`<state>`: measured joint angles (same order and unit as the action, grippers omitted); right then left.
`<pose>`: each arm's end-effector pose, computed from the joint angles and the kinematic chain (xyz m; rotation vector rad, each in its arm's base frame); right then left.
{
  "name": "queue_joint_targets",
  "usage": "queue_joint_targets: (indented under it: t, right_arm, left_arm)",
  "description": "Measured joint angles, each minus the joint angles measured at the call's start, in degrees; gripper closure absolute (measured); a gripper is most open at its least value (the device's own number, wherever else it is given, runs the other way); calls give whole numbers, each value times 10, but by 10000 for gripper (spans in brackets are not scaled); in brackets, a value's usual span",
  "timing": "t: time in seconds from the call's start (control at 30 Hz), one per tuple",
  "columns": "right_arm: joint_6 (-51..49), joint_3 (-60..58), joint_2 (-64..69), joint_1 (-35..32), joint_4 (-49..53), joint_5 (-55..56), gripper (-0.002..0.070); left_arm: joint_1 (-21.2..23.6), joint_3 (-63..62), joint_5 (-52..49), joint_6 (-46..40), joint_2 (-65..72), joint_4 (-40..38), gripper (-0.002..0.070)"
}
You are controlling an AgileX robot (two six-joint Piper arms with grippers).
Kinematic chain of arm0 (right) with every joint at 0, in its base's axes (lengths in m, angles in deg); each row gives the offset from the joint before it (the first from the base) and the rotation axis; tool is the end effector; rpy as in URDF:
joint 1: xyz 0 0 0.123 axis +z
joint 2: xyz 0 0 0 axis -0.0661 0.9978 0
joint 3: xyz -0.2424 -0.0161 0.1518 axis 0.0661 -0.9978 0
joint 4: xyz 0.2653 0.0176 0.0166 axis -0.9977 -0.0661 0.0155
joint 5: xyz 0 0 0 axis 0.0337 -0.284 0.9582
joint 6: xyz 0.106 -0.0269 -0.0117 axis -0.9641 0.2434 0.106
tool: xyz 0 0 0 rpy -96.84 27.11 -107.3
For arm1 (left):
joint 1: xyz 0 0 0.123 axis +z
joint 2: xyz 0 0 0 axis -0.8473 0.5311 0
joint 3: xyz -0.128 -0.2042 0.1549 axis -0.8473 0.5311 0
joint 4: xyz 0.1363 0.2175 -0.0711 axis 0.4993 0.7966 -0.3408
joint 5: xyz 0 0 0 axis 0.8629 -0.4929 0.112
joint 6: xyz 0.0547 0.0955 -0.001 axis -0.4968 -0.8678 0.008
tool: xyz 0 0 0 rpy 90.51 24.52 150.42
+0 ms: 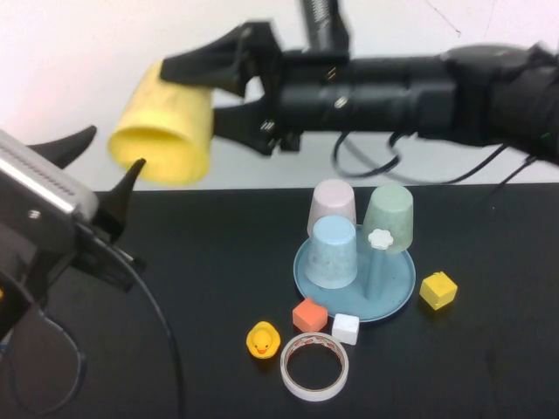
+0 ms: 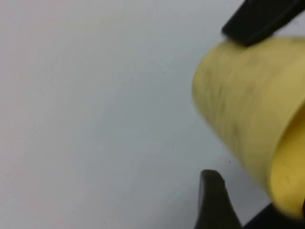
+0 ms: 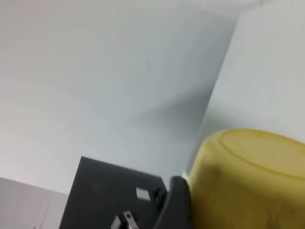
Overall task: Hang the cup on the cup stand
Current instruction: Adjust the cup with two arms, then place the cup on the cup holder
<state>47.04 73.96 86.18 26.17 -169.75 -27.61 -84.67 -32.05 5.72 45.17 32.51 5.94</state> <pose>0.3717 0.3055 0.3268 -0.1334 2.0421 1.8012 0.2198 -0.1099 0.3193 0.6539 1.3331 -0.0067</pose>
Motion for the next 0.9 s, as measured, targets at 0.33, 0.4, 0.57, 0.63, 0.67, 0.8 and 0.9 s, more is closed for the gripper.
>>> queue_joint_targets:
  t: [0.33,0.4,0.57,0.63,0.67,0.8,0.9]
  right_arm:
    - [152,0,-43,-79,0,-91,104]
    - [202,0,-54,-101,0,-130,104]
    - [372,0,-95,-165,13,-209,105]
    - [423,1,-117,-186,68,-217,106]
    - [442,1,-127,-191,99,-220,106]
    - [488,2,-150,-196,243,-235,106]
    - [519,-23,-151,-201,251,-238,107]
  left_arm:
    - [0,0,-39,101,-90,5,320]
    - [0,0,-75,135,-115,-5,349]
    - [0,0,-238,176,-182,-24,550]
    - [0,0,-311,178,-200,-24,622]
    - [0,0,-342,178,-205,-24,641]
    - [0,0,-423,178,-218,-24,669]
    - [0,0,-443,178,-219,-24,674]
